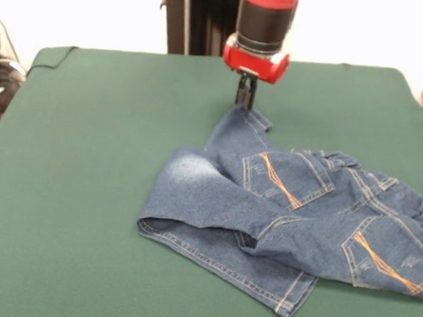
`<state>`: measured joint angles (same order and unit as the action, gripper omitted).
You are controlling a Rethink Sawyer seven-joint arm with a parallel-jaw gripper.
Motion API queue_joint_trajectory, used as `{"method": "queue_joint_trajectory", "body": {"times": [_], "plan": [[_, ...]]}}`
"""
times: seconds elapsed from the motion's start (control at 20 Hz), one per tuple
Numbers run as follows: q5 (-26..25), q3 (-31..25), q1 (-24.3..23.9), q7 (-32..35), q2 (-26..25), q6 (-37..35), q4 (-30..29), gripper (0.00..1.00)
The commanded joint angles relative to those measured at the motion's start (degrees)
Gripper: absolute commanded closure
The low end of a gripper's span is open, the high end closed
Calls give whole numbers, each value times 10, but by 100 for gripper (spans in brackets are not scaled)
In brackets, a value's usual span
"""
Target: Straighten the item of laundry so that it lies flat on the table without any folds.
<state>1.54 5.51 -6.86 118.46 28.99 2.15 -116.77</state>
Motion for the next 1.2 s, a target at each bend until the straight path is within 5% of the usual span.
{"method": "queue_joint_trajectory", "body": {"times": [0.05,0.25,0.5,0.7,1.2], "plan": [[2,-48,-35,52,98,-121,-38,100],[-49,-11,-86,-57,216,-260,-31,100],[-114,-18,-152,-149,280,-350,-1,100],[-153,-51,-199,-164,295,-369,12,100],[-206,-105,-226,-122,288,-377,36,100]]}}
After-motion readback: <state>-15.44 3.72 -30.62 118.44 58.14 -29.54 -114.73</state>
